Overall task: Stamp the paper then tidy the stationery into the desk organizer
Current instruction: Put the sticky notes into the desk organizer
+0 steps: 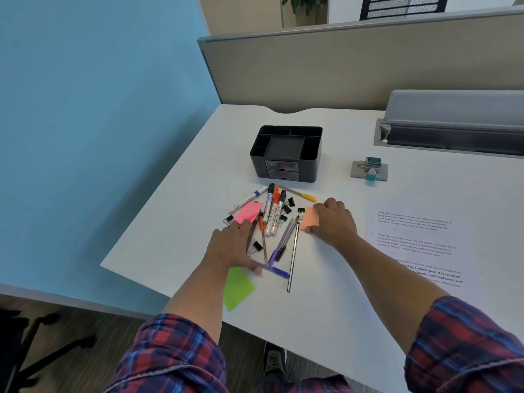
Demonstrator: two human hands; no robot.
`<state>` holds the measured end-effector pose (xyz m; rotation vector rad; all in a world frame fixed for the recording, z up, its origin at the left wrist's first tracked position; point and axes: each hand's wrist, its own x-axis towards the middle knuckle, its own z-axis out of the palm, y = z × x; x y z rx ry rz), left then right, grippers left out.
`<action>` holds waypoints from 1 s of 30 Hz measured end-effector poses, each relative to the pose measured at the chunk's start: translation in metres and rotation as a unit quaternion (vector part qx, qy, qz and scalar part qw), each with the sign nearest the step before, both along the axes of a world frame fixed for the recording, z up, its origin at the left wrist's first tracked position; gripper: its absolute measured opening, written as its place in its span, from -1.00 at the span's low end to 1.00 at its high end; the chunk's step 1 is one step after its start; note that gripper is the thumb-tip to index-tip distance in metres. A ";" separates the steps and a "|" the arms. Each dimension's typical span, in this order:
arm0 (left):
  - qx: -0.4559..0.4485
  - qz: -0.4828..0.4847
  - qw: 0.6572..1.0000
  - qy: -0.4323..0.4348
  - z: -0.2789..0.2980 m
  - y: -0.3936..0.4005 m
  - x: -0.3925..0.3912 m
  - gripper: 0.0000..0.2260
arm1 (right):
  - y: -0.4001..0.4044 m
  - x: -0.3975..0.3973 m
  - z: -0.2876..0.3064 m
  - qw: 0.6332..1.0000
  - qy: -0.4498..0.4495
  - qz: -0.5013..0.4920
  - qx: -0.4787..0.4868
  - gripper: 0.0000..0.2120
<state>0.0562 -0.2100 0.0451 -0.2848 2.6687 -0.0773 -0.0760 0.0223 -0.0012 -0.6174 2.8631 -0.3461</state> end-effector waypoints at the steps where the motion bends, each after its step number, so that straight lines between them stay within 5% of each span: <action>1: -0.004 0.008 1.000 -0.012 0.001 -0.001 0.002 0.15 | 0.000 0.000 0.000 1.000 -0.001 0.000 0.000 -0.27; 8: -0.083 -0.066 0.987 -0.118 0.005 0.000 0.005 0.33 | -0.001 0.002 0.001 1.000 0.000 0.004 0.005 -0.28; 17: -0.024 -0.092 0.995 0.032 0.002 0.015 -0.014 0.07 | 0.000 0.003 -0.001 1.000 -0.004 0.007 -0.004 -0.30; 21: 0.057 -0.025 0.995 0.075 -0.008 0.020 -0.014 -0.08 | -0.001 0.000 0.000 1.000 -0.004 0.009 0.002 -0.28; 26: 0.035 0.088 0.992 0.082 -0.013 0.023 -0.003 0.22 | 0.000 -0.003 0.000 1.000 -0.004 -0.003 0.008 -0.23; 30: -0.009 0.134 0.988 0.081 -0.016 0.022 0.005 0.20 | 0.000 -0.006 -0.002 1.000 0.015 -0.020 0.007 -0.20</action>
